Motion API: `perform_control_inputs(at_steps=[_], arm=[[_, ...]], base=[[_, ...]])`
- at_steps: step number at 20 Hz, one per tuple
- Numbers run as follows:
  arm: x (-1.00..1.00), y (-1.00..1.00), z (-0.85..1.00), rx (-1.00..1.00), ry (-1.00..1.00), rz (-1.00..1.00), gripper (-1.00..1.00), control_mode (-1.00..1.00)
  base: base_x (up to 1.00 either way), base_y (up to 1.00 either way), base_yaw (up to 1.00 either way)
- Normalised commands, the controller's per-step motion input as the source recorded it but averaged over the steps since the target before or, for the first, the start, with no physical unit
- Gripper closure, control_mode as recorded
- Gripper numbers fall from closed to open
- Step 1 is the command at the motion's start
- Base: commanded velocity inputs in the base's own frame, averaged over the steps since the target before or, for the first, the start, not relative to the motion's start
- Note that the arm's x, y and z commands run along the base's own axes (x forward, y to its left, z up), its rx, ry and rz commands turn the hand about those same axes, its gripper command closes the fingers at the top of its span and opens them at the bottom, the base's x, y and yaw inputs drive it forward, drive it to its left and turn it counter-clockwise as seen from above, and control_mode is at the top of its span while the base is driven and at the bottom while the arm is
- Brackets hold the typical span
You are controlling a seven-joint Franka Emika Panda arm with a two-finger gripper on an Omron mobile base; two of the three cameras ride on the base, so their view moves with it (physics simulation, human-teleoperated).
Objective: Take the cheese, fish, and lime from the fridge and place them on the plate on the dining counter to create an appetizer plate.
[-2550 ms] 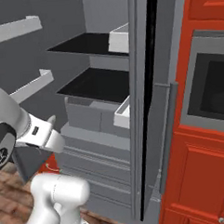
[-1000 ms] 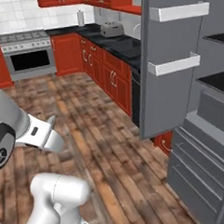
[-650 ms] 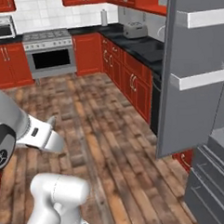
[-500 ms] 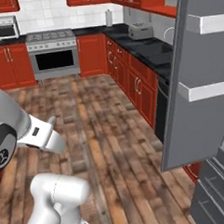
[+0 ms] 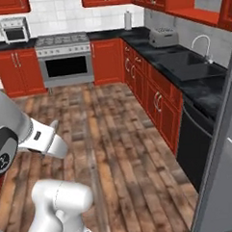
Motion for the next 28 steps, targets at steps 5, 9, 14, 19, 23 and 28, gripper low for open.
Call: perform_control_inputs(at_steps=[5, 9, 14, 19, 23, 28], arm=[[0.00, 0.00, 0.00, 0.00, 0.00, 0.00, 1.00, 1.00], [0.00, 0.00, 0.00, 0.00, 0.00, 0.00, 1.00, 1.00], [0.00, 0.00, 0.00, 0.00, 0.00, 0.00, 1.00, 1.00], [0.00, 0.00, 0.00, 0.00, 0.00, 0.00, 1.00, 1.00], [0.00, 0.00, 0.00, 0.00, 0.00, 0.00, 1.00, 1.00], [0.00, 0.00, 0.00, 0.00, 0.00, 0.00, 1.00, 1.00]], base=[[1.00, 0.01, 0.24], [1.00, 0.03, 0.36], [1.00, 0.00, 0.37], [1.00, 0.00, 0.36], [1.00, 0.00, 0.36], [1.00, -0.02, 0.37]])
